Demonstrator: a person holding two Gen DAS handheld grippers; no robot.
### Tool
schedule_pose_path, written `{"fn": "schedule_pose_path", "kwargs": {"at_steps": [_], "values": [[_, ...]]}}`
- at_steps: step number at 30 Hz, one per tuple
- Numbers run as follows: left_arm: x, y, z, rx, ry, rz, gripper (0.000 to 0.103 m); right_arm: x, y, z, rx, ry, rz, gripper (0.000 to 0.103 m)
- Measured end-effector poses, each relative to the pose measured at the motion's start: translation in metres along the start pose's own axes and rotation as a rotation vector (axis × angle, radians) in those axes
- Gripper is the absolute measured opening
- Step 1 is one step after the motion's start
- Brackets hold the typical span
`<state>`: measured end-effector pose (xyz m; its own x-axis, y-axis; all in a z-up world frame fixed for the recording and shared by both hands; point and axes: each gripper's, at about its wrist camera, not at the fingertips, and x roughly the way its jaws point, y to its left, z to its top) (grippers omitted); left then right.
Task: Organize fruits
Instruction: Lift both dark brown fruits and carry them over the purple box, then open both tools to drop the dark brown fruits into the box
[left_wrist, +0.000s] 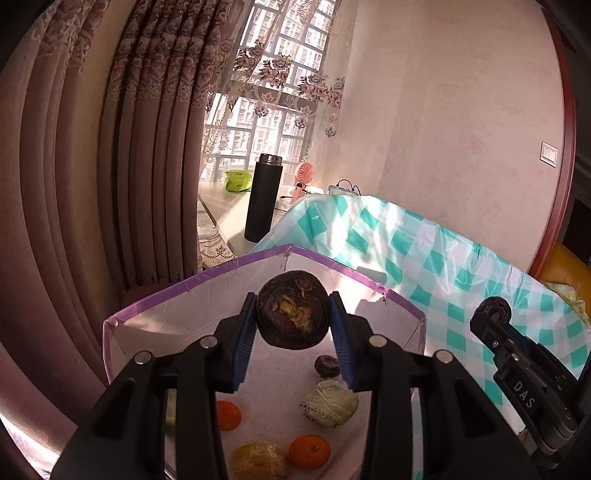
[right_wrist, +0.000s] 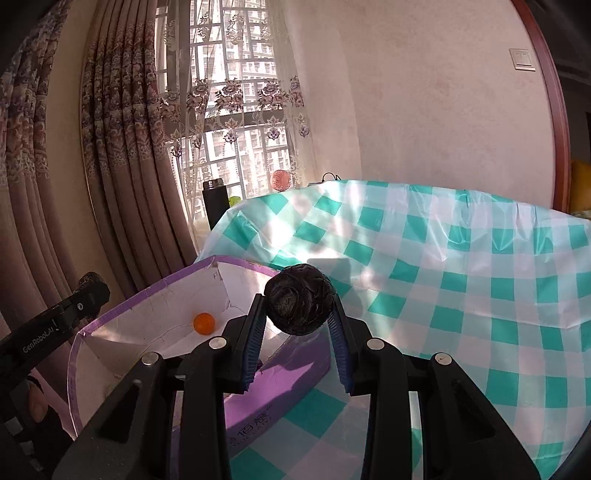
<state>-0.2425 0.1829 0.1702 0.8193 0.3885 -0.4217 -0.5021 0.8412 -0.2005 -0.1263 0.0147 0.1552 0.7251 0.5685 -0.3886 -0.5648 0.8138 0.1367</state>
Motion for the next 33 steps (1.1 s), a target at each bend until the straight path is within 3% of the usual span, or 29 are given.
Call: {"fn": "schedule_pose_path", "kwargs": {"at_steps": [6, 11, 24, 33], "values": [[0.012, 0.025, -0.003, -0.027, 0.038, 0.041, 0.039, 0.014, 0.034, 0.005, -0.059, 0.015, 0.043, 0.034], [0.025, 0.044, -0.006, -0.031, 0.085, 0.081, 0.039, 0.034, 0.058, 0.007, -0.103, 0.078, 0.052, 0.034], [0.056, 0.08, -0.013, 0.035, 0.258, 0.2, 0.039, 0.096, 0.121, -0.021, -0.373, 0.428, -0.033, 0.034], [0.073, 0.087, -0.026, 0.096, 0.343, 0.235, 0.039, 0.109, 0.131, -0.039, -0.449, 0.472, -0.069, 0.034]]}}
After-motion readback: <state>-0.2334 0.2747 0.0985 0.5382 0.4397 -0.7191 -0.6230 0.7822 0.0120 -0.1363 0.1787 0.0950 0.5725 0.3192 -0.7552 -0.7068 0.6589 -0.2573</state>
